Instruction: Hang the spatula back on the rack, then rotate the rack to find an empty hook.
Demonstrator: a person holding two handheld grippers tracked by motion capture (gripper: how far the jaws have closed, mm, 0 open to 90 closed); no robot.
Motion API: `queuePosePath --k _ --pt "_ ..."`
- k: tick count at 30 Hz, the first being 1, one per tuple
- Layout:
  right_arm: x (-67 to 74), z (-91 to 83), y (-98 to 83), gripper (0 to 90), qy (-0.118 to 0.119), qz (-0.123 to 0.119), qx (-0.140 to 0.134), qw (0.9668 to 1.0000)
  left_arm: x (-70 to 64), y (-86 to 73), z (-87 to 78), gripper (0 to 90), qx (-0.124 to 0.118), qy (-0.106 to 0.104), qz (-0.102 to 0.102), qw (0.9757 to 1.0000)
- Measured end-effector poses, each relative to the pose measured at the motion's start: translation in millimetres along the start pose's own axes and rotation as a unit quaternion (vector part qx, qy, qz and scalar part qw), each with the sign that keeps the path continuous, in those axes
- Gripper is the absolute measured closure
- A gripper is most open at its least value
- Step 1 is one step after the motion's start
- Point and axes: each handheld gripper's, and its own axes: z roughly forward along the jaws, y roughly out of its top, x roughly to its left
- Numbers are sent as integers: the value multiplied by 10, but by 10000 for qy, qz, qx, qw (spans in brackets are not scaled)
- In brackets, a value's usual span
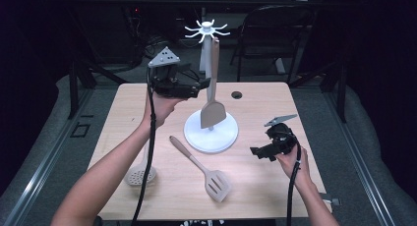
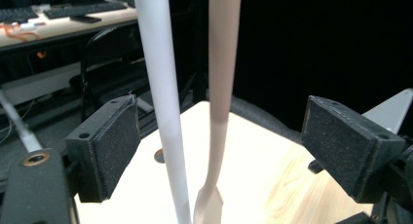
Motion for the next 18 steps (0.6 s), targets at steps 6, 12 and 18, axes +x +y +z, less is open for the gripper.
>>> queuePosePath --k 6,12,18 --pt "-20 -10 -44 0 69 29 18 10000 -99 129 -92 199 -176 32 180 9997" --pt "-3 2 -35 5 72 8 23 10000 -145 327 -158 486 -409 160 394 9983" --pt "0 0 -42 11 39 30 14 10000 -130 442 -138 759 -564 227 436 9972"
